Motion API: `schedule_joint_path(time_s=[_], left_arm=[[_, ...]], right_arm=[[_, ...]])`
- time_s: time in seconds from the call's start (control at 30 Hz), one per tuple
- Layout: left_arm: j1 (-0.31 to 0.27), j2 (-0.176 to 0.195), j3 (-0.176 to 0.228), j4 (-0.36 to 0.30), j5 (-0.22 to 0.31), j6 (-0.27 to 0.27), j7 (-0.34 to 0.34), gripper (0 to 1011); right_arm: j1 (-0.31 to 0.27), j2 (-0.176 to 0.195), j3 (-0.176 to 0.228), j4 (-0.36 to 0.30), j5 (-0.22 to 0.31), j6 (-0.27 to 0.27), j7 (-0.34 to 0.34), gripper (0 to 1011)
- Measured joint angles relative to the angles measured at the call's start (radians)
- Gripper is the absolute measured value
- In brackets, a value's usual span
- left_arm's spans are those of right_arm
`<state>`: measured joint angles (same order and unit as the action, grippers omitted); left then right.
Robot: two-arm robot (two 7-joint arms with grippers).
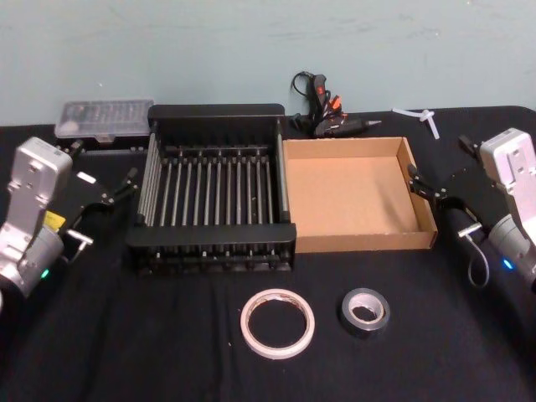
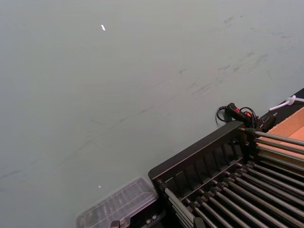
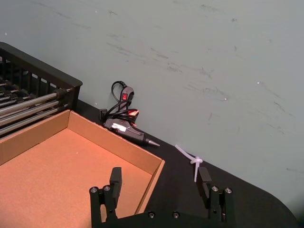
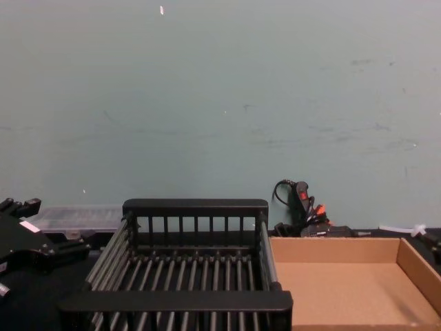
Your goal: Pick up the white tape and place it into the black box , Pick up the silver tape and place it into the brown box.
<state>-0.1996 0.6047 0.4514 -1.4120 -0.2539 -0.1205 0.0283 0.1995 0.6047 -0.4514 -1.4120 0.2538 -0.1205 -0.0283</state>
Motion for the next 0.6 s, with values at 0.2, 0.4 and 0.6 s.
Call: schedule_joint_path(time_s=[0.2, 0.4, 0.6], left_arm=[[0.0, 0.0, 0.0, 0.0, 0.0, 0.0, 0.0, 1002], [0.0, 0.0, 0.0, 0.0, 0.0, 0.0, 0.0, 1002], [0.0, 0.0, 0.0, 0.0, 0.0, 0.0, 0.0, 1001]], right_arm=[[0.0, 0.0, 0.0, 0.0, 0.0, 0.0, 0.0, 1000], [0.0, 0.0, 0.0, 0.0, 0.0, 0.0, 0.0, 1000], [0.0, 0.0, 0.0, 0.0, 0.0, 0.0, 0.0, 1002]])
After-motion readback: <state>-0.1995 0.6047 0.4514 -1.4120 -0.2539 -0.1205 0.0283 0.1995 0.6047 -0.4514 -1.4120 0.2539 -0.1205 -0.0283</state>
